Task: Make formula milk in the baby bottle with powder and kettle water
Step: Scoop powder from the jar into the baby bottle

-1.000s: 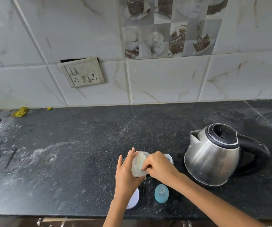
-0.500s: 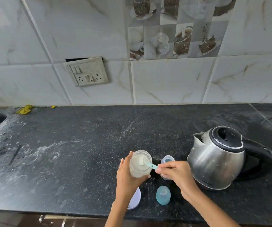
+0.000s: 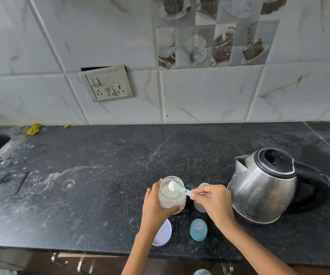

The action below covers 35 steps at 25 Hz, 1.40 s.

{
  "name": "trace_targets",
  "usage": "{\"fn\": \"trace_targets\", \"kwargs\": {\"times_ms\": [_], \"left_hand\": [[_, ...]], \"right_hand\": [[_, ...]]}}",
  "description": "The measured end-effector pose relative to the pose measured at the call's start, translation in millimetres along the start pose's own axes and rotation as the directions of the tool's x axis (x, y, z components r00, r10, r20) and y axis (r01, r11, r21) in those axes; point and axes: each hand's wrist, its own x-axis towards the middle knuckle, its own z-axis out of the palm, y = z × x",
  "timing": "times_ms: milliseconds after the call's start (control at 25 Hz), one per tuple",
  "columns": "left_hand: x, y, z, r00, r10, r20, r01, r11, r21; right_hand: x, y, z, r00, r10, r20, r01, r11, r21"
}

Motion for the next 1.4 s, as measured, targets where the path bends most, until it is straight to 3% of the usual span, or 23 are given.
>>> {"fn": "trace_targets", "kwargs": {"times_ms": [280,840,920,1040,1160,1320,1400], "left_hand": [[-0.2,1.0,-1.1,1.000,-0.010,-0.003,0.010,0.999,0.034],[-0.9,2.4,-1.3,0.999,-0.034,0.010,0.034,0.999,0.041],[-1.4,3.4,-0.6,1.000,-0.027,0.009,0.027,0.999,0.039],[-6.0,7.5,0.3,1.000,-0.002,-0.008,0.002,1.000,0.023],[-18.4,18.6,2.3,0.994,0.031,-0.104,-0.037,0.997,-0.062],[-41.5,49.1,17.0,0.946,0.192,-0.261,-0.242,0.955,-0.175],[-47.7,63.5,30.4,0.941,0.236,-0.243,-0.289,0.934,-0.211]], "right_hand": [[0.8,9.4,5.3,0.971,-0.233,-0.061,0.226,0.969,-0.105],[5.9,21.6,4.6,0.902,-0.432,-0.030,0.419,0.888,-0.188],[6.4,17.8,3.4,0.936,-0.350,-0.042,0.341,0.929,-0.145],[7.1,10.7,-1.4,0.999,0.030,-0.014,-0.028,0.993,0.116],[5.0,6.8,-11.4,0.952,0.290,0.094,-0.303,0.873,0.382],[-9.9,-0.2,-40.5,0.934,0.349,0.074,-0.335,0.783,0.525],[-19.3,0.5,-58.1,0.930,0.368,0.002,-0.304,0.764,0.569]]}}
